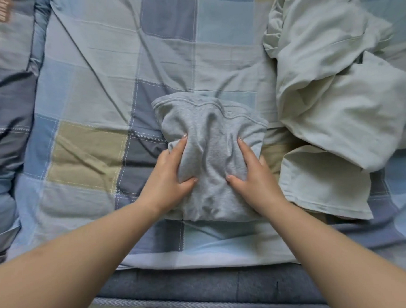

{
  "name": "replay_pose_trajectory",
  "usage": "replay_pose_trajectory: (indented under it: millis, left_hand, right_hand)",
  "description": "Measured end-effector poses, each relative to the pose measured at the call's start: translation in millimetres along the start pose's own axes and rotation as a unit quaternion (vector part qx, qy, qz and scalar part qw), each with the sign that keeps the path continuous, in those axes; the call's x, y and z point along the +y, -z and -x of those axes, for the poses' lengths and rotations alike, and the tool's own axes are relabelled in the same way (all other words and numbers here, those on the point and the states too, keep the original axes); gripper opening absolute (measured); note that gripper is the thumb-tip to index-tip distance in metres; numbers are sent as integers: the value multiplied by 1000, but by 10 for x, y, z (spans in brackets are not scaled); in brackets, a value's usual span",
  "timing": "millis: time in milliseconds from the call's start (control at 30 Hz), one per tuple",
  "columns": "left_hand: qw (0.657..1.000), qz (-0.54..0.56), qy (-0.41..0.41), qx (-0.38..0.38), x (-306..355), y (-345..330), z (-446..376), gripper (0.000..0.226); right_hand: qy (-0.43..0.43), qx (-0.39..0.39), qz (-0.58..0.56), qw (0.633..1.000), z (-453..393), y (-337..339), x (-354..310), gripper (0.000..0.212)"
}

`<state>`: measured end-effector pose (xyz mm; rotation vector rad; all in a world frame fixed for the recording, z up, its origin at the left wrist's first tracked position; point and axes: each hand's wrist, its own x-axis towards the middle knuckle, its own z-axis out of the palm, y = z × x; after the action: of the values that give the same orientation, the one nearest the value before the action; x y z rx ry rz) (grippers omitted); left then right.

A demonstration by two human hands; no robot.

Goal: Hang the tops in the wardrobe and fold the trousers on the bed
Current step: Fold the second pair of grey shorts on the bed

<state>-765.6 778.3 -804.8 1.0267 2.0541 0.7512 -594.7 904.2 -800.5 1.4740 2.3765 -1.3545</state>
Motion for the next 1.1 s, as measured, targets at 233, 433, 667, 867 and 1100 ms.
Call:
replay_pose_trajectory:
  millis: [233,433,667,867,1100]
  left_hand:
    - [998,4,-63,-4,652,313,584,91]
    - [992,-3,-123,-2,1674,842,999,91]
    - [980,27,-194,-23,2759,1402,1631,88]
    - [951,43,-293,-88,3412,1855,2185,92]
    - [885,23,-416,-208,4079,2071,2843,91]
  right_hand:
    - [15,5,-16,1000,877,558,-221,76]
    - [30,62,-22,997,1645,1474,-746,74]
    - [42,147,4,988,2753,2374,-1436,74]
    - [-17,237,-37,971,3893,2646,-1969,75]
    - [-80,373,-105,918,5311,2494,-2422,75]
